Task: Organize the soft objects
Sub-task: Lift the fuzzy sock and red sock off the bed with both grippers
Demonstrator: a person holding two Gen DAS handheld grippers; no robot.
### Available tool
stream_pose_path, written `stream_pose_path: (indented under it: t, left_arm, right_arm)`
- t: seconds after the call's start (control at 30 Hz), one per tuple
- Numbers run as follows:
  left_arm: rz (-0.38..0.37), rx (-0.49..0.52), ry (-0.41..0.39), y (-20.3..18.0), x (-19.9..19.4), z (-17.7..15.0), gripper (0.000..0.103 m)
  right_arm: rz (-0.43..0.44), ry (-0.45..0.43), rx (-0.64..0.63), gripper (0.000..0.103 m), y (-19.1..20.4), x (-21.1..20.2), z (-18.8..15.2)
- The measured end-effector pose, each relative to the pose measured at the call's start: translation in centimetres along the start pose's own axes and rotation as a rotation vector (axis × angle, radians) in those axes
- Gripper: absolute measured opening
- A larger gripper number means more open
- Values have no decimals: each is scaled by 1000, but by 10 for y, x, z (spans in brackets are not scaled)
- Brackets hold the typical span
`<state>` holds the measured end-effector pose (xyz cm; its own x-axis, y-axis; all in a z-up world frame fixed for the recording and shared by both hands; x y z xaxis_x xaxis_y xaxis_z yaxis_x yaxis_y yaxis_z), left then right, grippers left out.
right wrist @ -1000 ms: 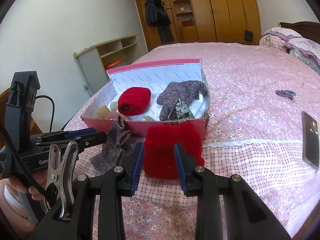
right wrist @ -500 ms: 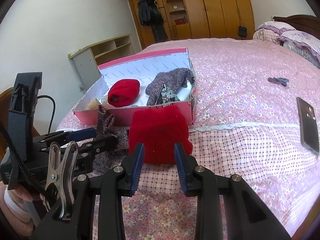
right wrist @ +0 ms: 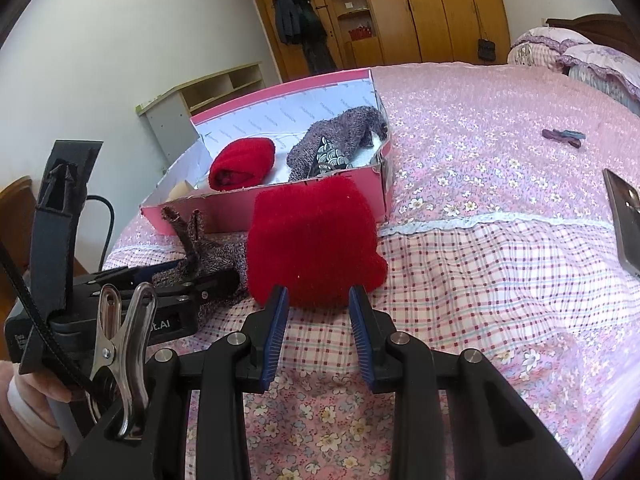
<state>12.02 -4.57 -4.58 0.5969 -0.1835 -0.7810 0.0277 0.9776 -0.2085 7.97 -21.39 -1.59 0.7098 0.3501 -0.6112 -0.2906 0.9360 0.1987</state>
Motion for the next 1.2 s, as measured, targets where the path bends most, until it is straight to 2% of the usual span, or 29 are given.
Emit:
stream_pose_path:
  t: [0.07, 0.13, 0.2, 0.3, 0.4, 0.63, 0.73, 0.8, 0.87, 0.93, 1.2]
  left_arm:
    - [-2, -24, 4, 0, 0, 0, 68]
    - [-8, -31, 3, 0, -1, 1, 58]
    - [-28, -24, -2, -2, -4, 1, 40]
    - [-42, -13, -18, -4, -9, 1, 24]
    - [-59, -11, -30, -4, -15, 1, 18]
    - [-85, -27, -51, 11, -36, -2, 14]
    - [-64, -27, -61, 24, -46, -3, 14]
    - [-38, -24, -78, 32, -52, -3, 14]
    - [-17, -20, -89, 39, -56, -4, 14]
    - [7, -22, -102, 47, -59, -4, 14]
    - [-3, -54, -87, 63, -50, -12, 15]
  right_arm:
    - [1, 3, 9, 32, -2, 1, -1]
    - [3, 9, 18, 32, -3, 2, -3]
    - [5, 15, 23, 32, -4, 3, -4]
    - [5, 20, 27, 33, -4, 5, -6]
    - [3, 25, 30, 33, -4, 6, -8]
    - [-1, 26, 32, 33, -3, 9, -11]
    - [8, 19, 37, 33, -3, 9, -9]
    - [23, 12, 52, 42, -3, 7, -5]
    - [26, 3, 62, 58, -4, 6, 0]
    - [12, -1, 62, 66, -6, 7, 6]
    - [-26, 51, 35, 69, 6, 32, 24]
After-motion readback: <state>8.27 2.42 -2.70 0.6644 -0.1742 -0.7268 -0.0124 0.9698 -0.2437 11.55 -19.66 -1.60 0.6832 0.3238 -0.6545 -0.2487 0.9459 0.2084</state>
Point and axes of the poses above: each gripper's, at about its wrist camera, not at the fingertips, and x roughly the way its jaws point, y to its left, z to its top, the point moved 9 cm from there along x, roughly the way its jaws point, and after that the axes turned 9 degrees about -x, right-handed, at the moved point
